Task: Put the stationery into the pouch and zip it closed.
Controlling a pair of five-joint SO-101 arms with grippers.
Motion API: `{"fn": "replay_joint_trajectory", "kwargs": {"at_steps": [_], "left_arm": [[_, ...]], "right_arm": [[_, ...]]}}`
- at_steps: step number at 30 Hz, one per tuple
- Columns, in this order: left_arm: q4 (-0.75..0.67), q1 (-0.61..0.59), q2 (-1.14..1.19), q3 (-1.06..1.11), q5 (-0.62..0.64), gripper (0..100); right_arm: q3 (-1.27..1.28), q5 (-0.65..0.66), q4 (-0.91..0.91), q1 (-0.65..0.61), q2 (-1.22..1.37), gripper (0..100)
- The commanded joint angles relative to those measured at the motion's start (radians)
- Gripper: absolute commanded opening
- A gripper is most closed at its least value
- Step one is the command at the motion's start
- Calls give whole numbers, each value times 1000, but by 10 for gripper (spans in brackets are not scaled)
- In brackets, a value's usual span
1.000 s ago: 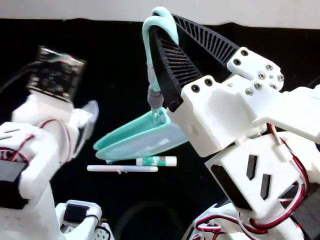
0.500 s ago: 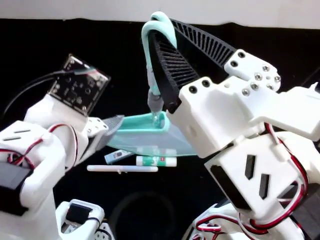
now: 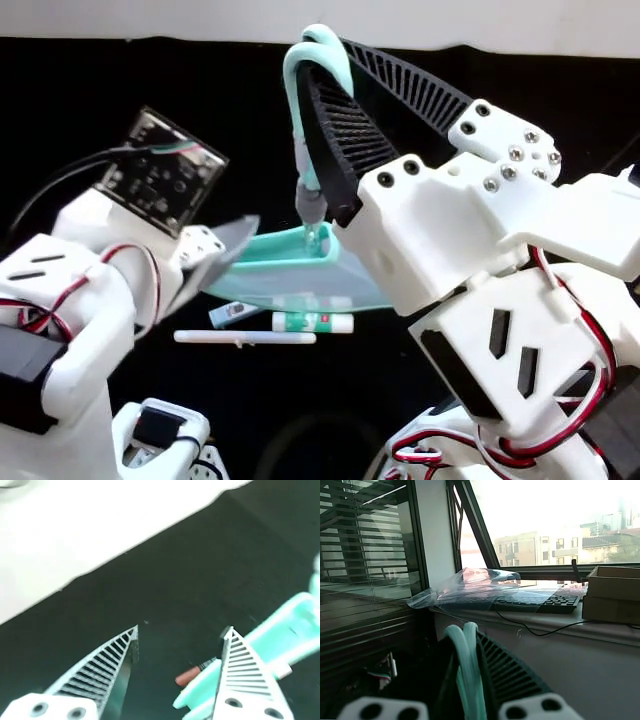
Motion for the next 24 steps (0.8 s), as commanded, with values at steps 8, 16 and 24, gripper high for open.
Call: {"fn": "replay_joint_trajectory", "kwargs": {"at_steps": [8,16,24], "left_arm": [[68,-51,-33,39,-176,274],[60,-51,-53,130,-186,274],[-23,-113,-59,288,-213,274]], "right_arm": [[-12,-2,1,-4,22,6],[-19,-2,1,-4,125,6],[-22,-2,-1,-4,133,6]]}}
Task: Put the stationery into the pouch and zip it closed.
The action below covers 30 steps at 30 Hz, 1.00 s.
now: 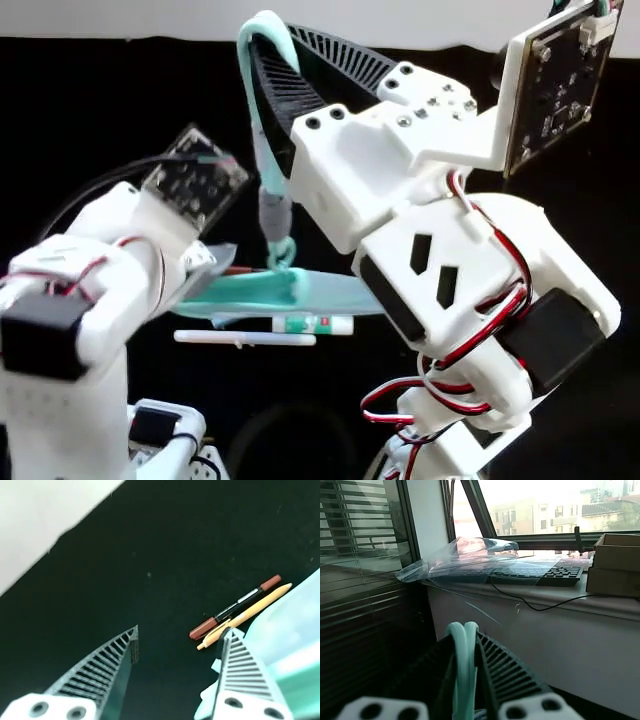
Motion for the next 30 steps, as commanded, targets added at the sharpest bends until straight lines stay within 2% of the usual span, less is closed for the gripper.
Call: {"fn": "replay_joint_trajectory", "kwargs": {"at_steps": [1,6,12,17,26,30], "left_arm": [[-28,-27,-16,50,-9,274],[-28,-59,-18,124,-9,274],[-28,-122,-18,130,-6,274],[-6,-120,-18,131,-6,274],[80,38,-18,131,68,273],[60,94,-18,131,124,273]], "right_arm": [[-22,-2,-7,-4,2,6],[-22,-2,-25,-1,5,6],[-22,-2,-97,139,4,6],[-22,-2,-110,156,7,6],[-15,-5,-220,156,8,6],[-13,-6,-240,154,10,6]]}}
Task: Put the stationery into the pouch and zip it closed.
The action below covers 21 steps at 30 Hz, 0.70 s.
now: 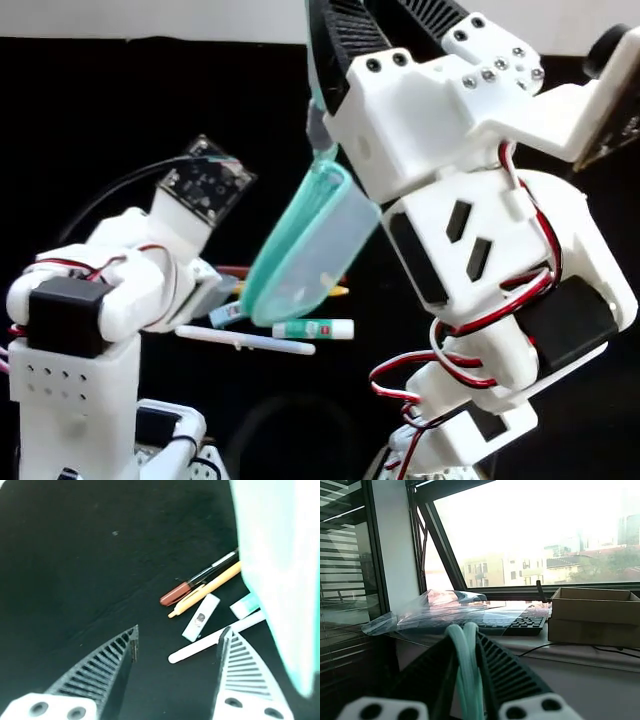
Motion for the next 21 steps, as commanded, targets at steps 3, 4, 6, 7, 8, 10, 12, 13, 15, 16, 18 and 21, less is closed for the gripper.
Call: {"fn": "replay_joint_trajectory", "kwargs": {"at_steps": [3,4,6,7,8,10,12,13,15,16,18,21], "left_arm": [[-40,124,-4,-2,121,273],[-44,159,-2,-2,146,273],[-44,223,-2,-2,178,273],[-41,245,-2,-2,190,273],[-38,254,-2,-2,201,273],[-38,254,-5,-2,216,273],[-35,254,-8,-2,229,273],[-35,255,-8,-2,242,273],[-38,255,-8,-2,273,273],[-40,255,-8,-2,282,273],[-41,257,-8,-2,299,273],[-43,255,-8,-4,307,273]], "right_arm": [[-10,-8,-30,7,18,6],[-15,-8,-30,-7,31,6],[-16,-8,-35,-33,54,6],[-16,-8,-35,-47,65,6],[-16,-8,-35,-61,74,6],[-18,-8,-35,-79,94,6],[-18,-8,-36,-91,110,6],[-18,-8,-36,-97,113,6],[-18,-6,-36,-107,120,6],[-18,-6,-36,-107,120,6],[-18,-6,-36,-107,120,6],[-18,-6,-36,-117,120,6]]}}
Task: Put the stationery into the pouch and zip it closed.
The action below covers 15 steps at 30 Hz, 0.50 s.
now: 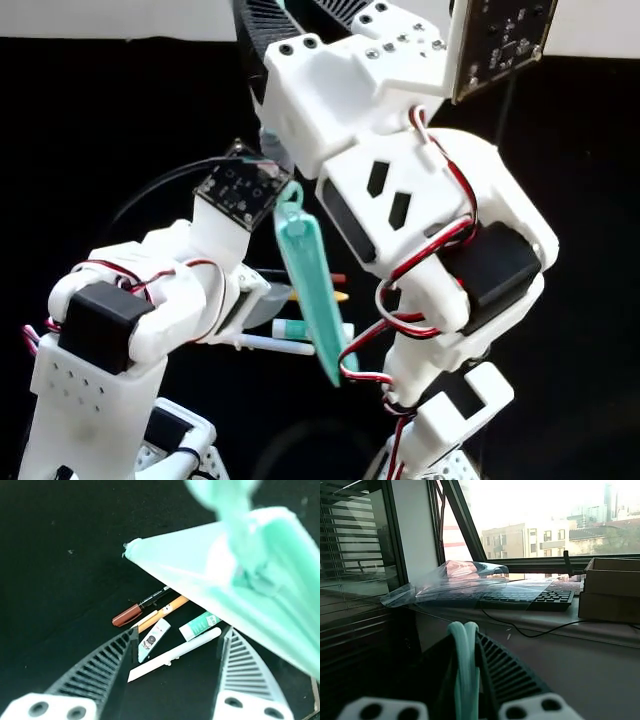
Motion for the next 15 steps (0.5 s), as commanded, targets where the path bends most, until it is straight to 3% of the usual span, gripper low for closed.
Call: {"fn": "replay_joint_trajectory", "kwargs": {"at_steps": [1,8,15], "left_arm": [[-17,12,-10,-4,14,273],[-9,-13,-12,-7,12,273],[-9,-255,-113,-5,-75,273]], "right_arm": [[-16,-6,-27,-25,-1,6],[-16,-3,-19,-87,-1,6],[-16,-3,-18,-90,1,6]]}}
